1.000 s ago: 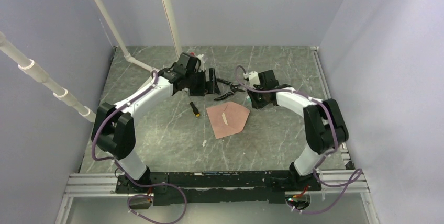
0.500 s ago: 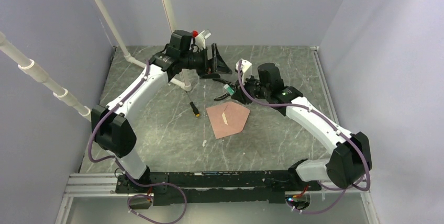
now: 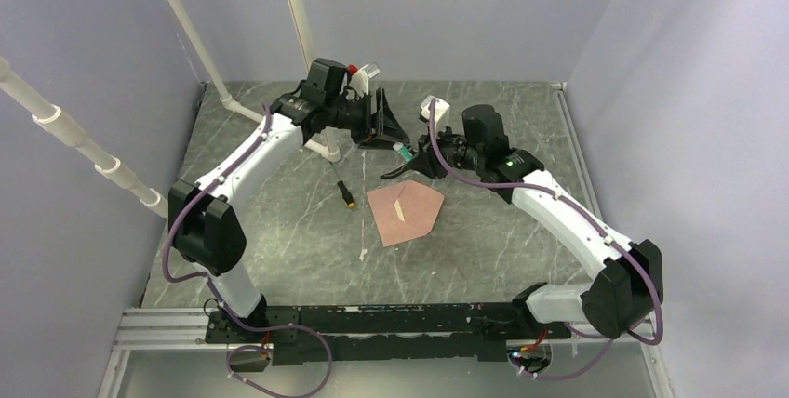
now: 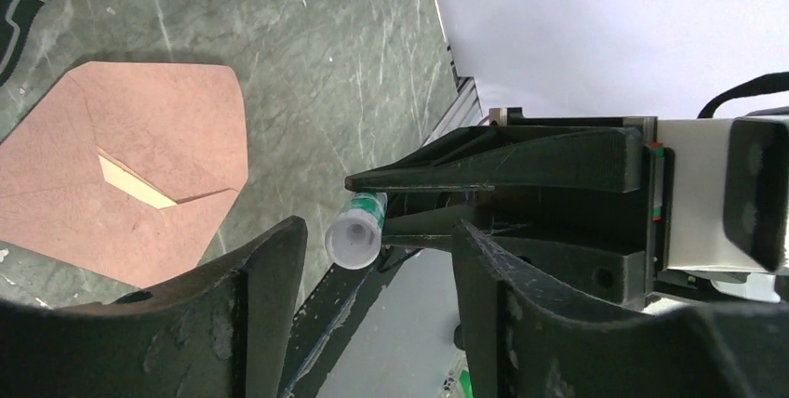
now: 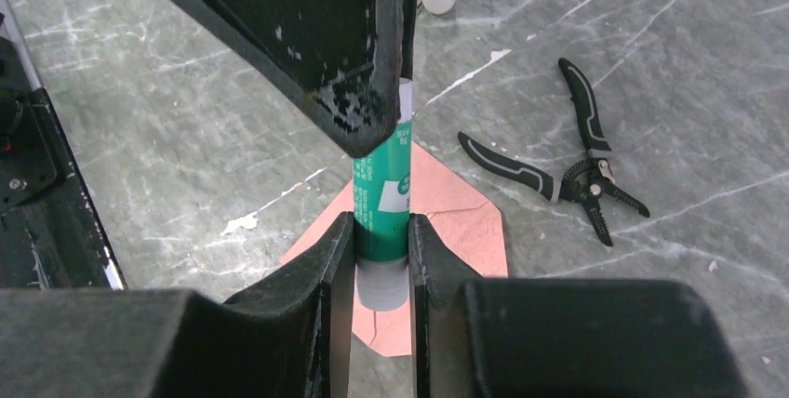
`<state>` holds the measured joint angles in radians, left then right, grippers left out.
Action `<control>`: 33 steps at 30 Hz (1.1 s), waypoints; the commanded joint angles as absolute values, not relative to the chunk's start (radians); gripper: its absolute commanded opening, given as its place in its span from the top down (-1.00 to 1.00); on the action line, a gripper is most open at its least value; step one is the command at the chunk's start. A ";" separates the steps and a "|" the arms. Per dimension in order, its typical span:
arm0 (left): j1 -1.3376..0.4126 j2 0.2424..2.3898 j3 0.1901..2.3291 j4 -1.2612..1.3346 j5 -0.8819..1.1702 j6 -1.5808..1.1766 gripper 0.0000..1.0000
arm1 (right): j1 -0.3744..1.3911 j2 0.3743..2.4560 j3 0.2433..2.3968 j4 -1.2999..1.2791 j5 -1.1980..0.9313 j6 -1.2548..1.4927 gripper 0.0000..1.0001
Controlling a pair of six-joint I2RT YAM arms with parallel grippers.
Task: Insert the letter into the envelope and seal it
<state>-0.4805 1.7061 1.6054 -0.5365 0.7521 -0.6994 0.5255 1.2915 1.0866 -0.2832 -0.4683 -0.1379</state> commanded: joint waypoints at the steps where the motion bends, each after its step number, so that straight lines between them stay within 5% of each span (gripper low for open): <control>1: -0.494 1.702 1.602 -0.533 0.794 -0.671 -0.19 | 0.533 1.281 1.154 -0.210 -0.507 -0.126 0.74; 9: -0.500 1.725 1.619 -0.567 0.797 -0.651 -0.08 | 0.536 1.303 1.178 -0.192 -0.518 -0.128 0.74; 19: -0.505 1.703 1.619 -0.528 0.748 -0.631 0.94 | 0.537 1.321 1.218 -0.228 -0.540 -0.108 0.64; 20: -0.505 1.691 1.612 -0.512 0.741 -0.634 0.95 | 0.535 1.320 1.220 -0.232 -0.537 -0.092 0.55; 22: -0.505 1.663 1.599 -0.470 0.723 -0.639 0.95 | 0.524 1.321 1.247 -0.270 -0.568 -0.046 0.01; 26: -0.505 1.588 1.563 -0.387 0.669 -0.651 0.95 | 0.469 1.273 1.257 -0.219 -0.678 0.116 -0.54; 33: -0.487 1.481 1.544 -0.283 0.573 -0.748 0.95 | 0.282 1.121 1.061 0.222 -0.662 0.795 -0.76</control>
